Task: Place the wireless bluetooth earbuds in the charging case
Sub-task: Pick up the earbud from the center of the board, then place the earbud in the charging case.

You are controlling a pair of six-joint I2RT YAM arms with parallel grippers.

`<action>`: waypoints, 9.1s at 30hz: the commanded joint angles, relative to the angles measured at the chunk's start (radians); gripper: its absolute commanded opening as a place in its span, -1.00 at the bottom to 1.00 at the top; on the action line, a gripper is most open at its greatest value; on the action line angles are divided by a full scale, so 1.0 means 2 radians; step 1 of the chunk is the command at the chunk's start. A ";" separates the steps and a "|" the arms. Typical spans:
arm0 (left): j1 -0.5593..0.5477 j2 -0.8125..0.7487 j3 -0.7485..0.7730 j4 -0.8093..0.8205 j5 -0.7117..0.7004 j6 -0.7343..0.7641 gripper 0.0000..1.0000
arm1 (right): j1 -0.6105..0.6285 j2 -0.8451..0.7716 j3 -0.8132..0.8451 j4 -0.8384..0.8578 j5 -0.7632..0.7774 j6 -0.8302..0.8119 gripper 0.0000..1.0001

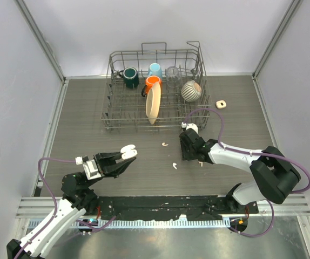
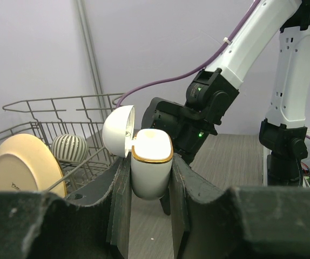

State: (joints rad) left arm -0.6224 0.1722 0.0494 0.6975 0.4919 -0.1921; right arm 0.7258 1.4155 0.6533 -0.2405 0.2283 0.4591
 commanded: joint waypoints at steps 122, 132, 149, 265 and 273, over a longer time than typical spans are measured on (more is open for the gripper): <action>0.000 0.064 -0.002 0.105 -0.020 -0.017 -1.00 | 0.370 -0.090 0.057 0.514 0.210 -0.257 -0.99; 0.000 0.063 -0.003 0.107 -0.025 -0.022 -1.00 | 0.370 -0.087 0.031 0.574 0.177 -0.296 -0.98; 0.000 0.060 -0.003 0.109 -0.053 -0.022 -1.00 | 0.371 -0.082 -0.006 0.618 0.116 -0.351 -0.98; 0.000 0.040 -0.012 0.077 -0.030 0.016 -1.00 | 0.130 -0.039 0.051 0.517 -0.349 0.335 -0.24; 0.000 0.041 -0.012 0.066 -0.039 0.015 -1.00 | 0.130 -0.046 0.055 0.514 -0.362 0.323 -0.46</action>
State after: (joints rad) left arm -0.6235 0.2447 0.0322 0.8188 0.4362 -0.1749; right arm 0.9779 1.3380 0.7403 0.7311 -0.4530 1.1206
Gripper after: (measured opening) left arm 0.316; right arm 0.482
